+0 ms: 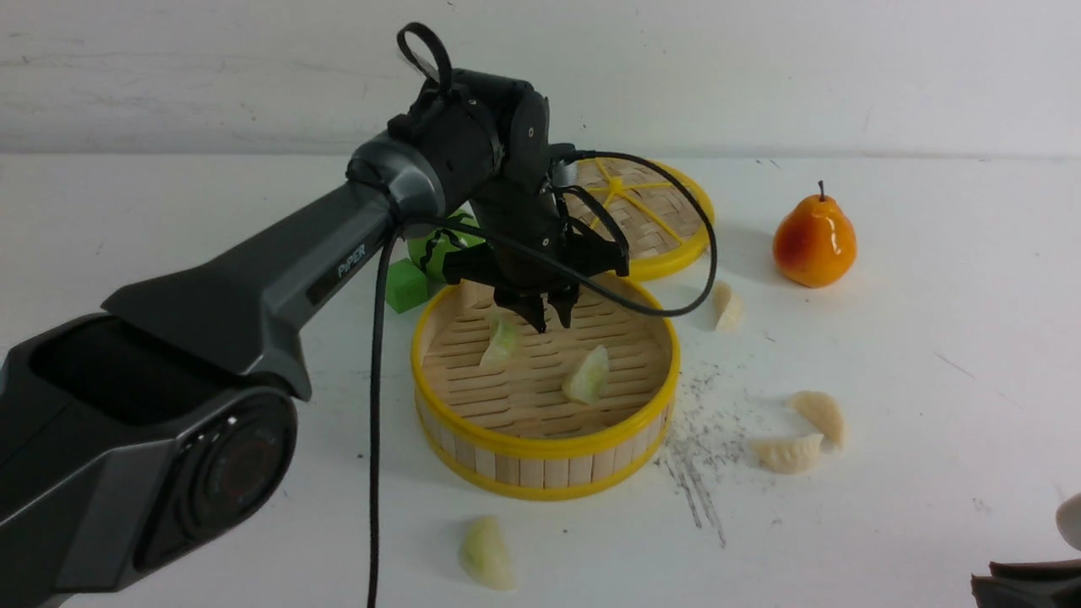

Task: Put the dumplings into the steamer on the white table.
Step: 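Reach for and grasp a dumpling on the table with the left gripper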

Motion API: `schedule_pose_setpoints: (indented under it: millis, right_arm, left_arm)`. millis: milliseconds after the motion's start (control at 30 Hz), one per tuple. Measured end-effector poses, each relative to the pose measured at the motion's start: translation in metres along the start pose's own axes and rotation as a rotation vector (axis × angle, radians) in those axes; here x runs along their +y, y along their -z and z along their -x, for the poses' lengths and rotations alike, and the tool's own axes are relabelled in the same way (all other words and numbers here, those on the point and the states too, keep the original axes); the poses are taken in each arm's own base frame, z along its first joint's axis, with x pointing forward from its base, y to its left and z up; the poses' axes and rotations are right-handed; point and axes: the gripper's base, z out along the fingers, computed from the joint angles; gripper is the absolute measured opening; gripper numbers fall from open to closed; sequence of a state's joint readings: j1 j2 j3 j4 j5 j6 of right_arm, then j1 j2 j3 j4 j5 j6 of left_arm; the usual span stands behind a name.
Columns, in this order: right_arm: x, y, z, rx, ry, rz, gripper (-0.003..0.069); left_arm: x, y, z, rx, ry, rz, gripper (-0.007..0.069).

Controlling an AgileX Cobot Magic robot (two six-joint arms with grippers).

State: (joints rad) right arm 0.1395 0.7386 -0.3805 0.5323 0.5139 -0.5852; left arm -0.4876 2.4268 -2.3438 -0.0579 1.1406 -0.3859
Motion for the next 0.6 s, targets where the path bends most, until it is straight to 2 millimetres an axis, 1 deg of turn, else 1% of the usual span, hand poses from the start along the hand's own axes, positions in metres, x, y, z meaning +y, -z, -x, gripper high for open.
schedule_pose_setpoints:
  millis: [100,133,233,300,367,433,467,533,567,600]
  right_arm:
    - [0.0,0.0,0.0,-0.002,-0.007,0.003,0.0113]
    - [0.0,0.0,0.0,-0.003,-0.009,0.004,0.0114]
    - [0.0,0.0,0.0,-0.003,-0.01,0.005,0.0115]
    - [0.0,0.0,0.0,-0.003,-0.01,0.005,0.0115]
    - [0.0,0.0,0.0,-0.003,-0.011,0.005,0.0115]
    - [0.001,0.0,0.0,-0.004,-0.012,0.006,0.0118]
    - [0.001,0.0,0.0,-0.004,-0.012,0.006,0.012]
    - [0.001,0.0,0.0,-0.004,-0.012,0.006,0.0121]
    - [0.001,0.0,0.0,-0.004,-0.012,0.006,0.0123]
    - [0.001,0.0,0.0,-0.004,-0.012,0.006,0.0123]
  left_arm:
    - [0.0,0.008,-0.004,0.046,-0.043,0.008,0.0301]
    - [-0.001,0.016,-0.004,0.055,-0.059,-0.003,0.0313]
    - [-0.009,0.034,-0.005,0.056,-0.086,-0.063,0.0323]
    - [-0.017,0.04,-0.008,0.051,-0.134,-0.084,0.0324]
    - [-0.026,0.037,-0.013,0.056,-0.18,-0.08,0.0324]
    - [-0.033,0.027,-0.018,0.069,-0.219,-0.053,0.0324]
    - [-0.035,0.019,-0.022,0.078,-0.238,-0.032,0.0324]
    - [-0.037,0.009,-0.025,0.093,-0.254,-0.014,0.0324]
    - [-0.038,-0.001,-0.029,0.108,-0.264,0.001,0.0321]
    - [-0.038,-0.002,-0.029,0.11,-0.264,0.002,0.032]
